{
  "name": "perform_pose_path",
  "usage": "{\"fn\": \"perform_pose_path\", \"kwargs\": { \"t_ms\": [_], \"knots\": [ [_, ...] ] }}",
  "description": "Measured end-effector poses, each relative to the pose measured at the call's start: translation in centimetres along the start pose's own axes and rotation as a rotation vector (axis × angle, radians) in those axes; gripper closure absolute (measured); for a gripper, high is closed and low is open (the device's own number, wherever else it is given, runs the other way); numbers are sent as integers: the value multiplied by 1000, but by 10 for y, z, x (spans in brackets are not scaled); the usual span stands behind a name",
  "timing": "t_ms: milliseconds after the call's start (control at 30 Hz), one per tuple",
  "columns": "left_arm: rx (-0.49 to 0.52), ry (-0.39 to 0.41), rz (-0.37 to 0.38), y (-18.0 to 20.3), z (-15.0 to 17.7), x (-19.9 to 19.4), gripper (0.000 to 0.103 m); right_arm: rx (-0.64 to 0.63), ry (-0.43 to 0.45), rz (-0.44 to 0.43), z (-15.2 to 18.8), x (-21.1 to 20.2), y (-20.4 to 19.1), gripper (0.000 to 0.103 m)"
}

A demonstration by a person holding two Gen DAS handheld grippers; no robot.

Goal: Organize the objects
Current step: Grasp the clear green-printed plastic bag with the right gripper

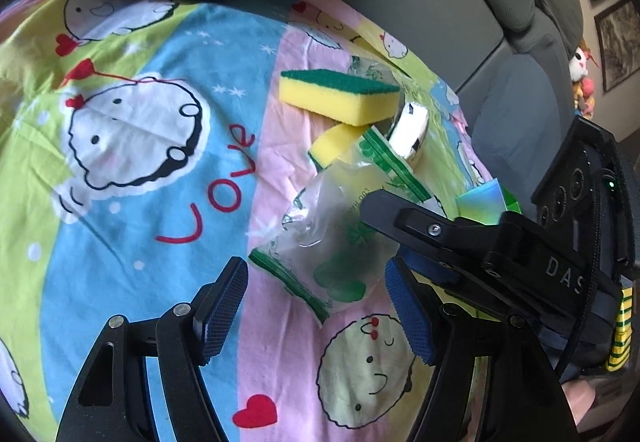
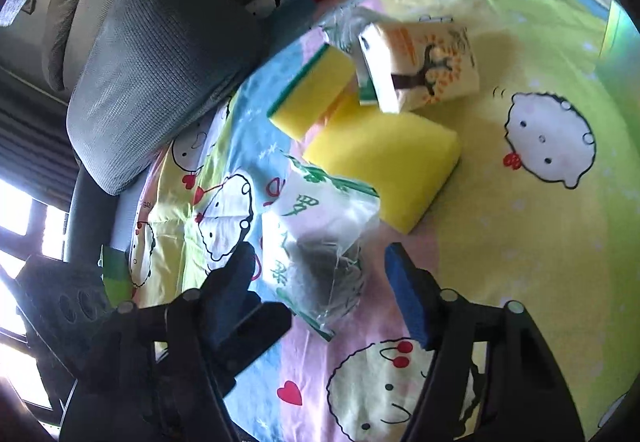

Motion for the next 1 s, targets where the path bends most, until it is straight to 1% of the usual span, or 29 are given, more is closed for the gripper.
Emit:
{"fn": "perform_pose_path", "kwargs": {
  "t_ms": [67,133,167,200,233,267,300,367,500,567,667,733,767,833,933,967,1000],
  "knots": [
    [-1,-9,10,0,1,3,31,9,-21,-20,2,6,-1,44],
    [8,-7,-3,-1,1,5,35,19,-43,-31,3,12,0,47],
    [11,-5,-4,-2,1,5,41,22,-48,-31,4,14,1,48],
    [14,-7,13,0,2,5,51,20,-50,-34,4,16,1,50],
    [15,-13,37,3,2,6,54,13,-49,-37,4,16,-1,51],
    [20,-16,53,6,3,6,54,5,-50,-47,4,16,-3,55],
    [34,-12,51,8,3,5,55,-1,-51,-60,4,15,-5,56],
    [67,6,47,15,2,1,57,-19,-44,-52,4,14,-7,58],
    [112,35,73,28,1,-6,58,-36,-39,-67,5,12,-11,63],
    [111,27,71,28,1,-4,58,-39,-33,-73,5,10,-11,66],
    [99,20,52,24,0,-1,58,-37,-35,-61,5,11,-8,66],
    [100,37,7,21,-3,-3,58,-27,-34,-60,4,9,-7,66],
    [99,48,-5,20,-4,-6,58,-26,-26,-50,3,7,-5,66],
    [94,74,-7,18,-8,-12,58,-29,3,-31,0,-1,-3,65],
    [79,92,-14,13,-11,-17,57,-19,42,-9,-3,-14,4,64],
    [72,94,-22,11,-12,-17,57,-14,52,-8,-5,-17,6,62],
    [66,94,-27,9,-13,-16,57,-7,66,-6,-6,-21,8,56]
  ]
}}
Point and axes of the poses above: each gripper's, at about its wrist camera, not at the fingertips, and x roughly the way its jaws point, y to its right, z to its underside, the point moved 9 cm from there along x, roughly the way its jaws point, and after that the axes turned 6 degrees about z, right-handed, at the moved point
